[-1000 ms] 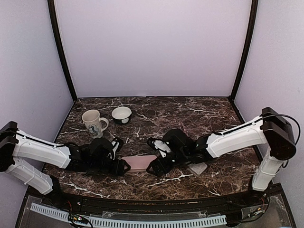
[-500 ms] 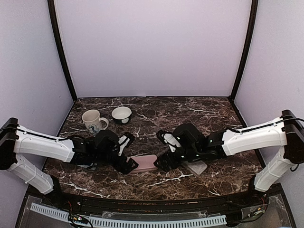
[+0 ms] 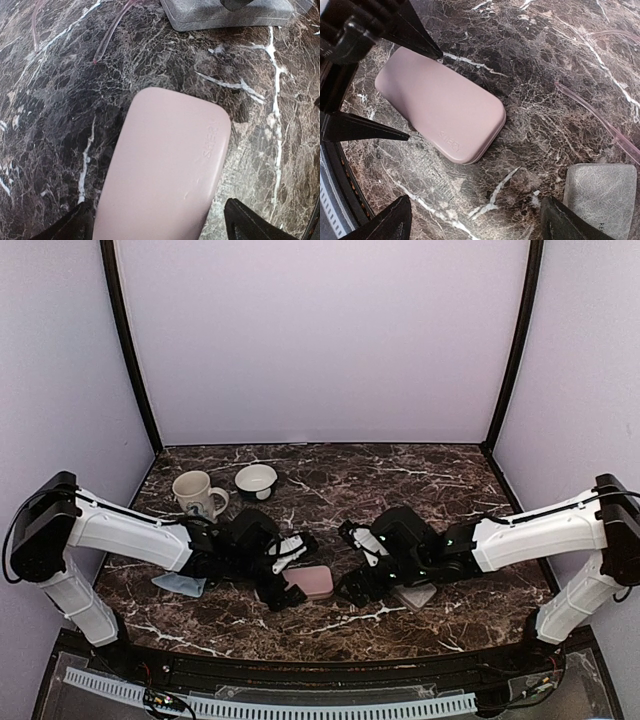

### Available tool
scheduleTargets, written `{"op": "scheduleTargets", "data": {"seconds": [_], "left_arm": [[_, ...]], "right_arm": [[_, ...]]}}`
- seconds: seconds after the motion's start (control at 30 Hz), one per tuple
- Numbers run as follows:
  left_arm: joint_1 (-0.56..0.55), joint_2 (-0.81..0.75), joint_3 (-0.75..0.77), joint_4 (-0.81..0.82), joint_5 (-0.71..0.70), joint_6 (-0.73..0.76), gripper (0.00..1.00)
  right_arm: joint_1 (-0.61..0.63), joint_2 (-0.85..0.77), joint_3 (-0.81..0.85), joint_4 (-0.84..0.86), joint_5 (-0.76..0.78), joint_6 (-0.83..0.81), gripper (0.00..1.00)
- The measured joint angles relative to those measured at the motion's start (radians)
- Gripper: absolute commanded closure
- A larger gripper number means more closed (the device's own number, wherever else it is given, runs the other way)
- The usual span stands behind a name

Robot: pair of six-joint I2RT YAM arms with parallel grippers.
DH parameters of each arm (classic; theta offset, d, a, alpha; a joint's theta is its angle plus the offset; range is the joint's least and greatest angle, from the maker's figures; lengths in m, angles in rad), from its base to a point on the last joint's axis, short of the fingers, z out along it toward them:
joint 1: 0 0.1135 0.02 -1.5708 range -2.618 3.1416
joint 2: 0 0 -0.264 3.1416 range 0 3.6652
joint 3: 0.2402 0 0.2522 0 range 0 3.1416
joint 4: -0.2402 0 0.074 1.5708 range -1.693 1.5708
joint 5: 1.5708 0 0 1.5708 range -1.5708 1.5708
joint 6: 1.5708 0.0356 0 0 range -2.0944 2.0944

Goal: Organize the sunglasses
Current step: Pick up the sunglasses case from the center of the board.

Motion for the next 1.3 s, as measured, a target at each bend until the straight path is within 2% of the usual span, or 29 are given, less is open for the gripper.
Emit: {"op": "scheduleTargets", "data": {"seconds": [0.2, 0.4, 0.57, 0.77, 0.87, 0.97, 1.07, 1.3], "left_arm": [[0.018, 0.060, 0.050, -0.032, 0.026, 0.098, 0.08], [0.051, 0.126, 0.113, -0.093, 0.106, 0.149, 0.17], [0.062, 0.143, 0.125, -0.122, 0.155, 0.158, 0.29], [0.061, 0.143, 0.133, -0.140, 0.192, 0.143, 0.49], [0.061, 0.140, 0.130, -0.138, 0.210, 0.114, 0.59], [0.064, 0.114, 0.104, -0.119, 0.237, 0.062, 0.75], [0.077, 0.070, 0.074, -0.084, 0.276, -0.018, 0.83], [0.101, -0.050, -0.044, 0.183, 0.317, -0.286, 0.85]], "right_arm": [[-0.001, 0.000, -0.002, 0.010, -0.007, 0.002, 0.11], [-0.001, 0.002, -0.002, 0.011, -0.011, 0.002, 0.11], [-0.003, 0.002, -0.003, 0.013, -0.011, 0.002, 0.12], [-0.016, 0.007, -0.006, 0.014, -0.011, 0.003, 0.10], [-0.025, 0.008, -0.013, 0.016, -0.018, 0.009, 0.08], [-0.037, 0.006, -0.022, 0.024, -0.027, 0.019, 0.07], [-0.044, -0.003, -0.026, 0.031, -0.031, 0.036, 0.05], [-0.048, -0.025, -0.026, 0.111, -0.049, 0.174, 0.04]]}}
